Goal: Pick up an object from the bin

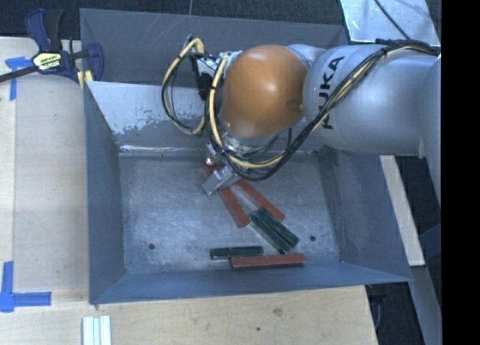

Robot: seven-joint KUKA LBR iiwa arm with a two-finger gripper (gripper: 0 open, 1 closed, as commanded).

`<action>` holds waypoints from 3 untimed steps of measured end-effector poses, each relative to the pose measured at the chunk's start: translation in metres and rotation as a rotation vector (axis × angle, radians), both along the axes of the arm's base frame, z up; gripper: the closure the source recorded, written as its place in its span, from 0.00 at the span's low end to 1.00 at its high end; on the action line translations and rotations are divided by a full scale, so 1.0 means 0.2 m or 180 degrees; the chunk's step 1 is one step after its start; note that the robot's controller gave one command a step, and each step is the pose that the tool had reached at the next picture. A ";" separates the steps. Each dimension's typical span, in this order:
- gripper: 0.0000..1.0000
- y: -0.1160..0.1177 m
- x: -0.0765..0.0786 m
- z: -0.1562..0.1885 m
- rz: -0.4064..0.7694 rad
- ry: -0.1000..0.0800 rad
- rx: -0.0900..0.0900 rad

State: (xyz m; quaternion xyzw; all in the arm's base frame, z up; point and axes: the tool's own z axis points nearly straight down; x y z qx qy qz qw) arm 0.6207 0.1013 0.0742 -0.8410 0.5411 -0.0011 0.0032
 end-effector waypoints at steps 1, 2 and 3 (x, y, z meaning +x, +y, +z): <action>0.00 -0.01 -0.01 -0.01 -0.0002 0.0022 -0.0009; 1.00 0.00 -0.01 -0.01 -0.0003 0.0027 -0.0007; 1.00 0.12 0.00 0.75 -0.0148 -0.0013 -0.0001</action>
Offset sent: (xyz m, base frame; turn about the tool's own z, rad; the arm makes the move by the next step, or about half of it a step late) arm 0.0000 0.0000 0.0000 0.0000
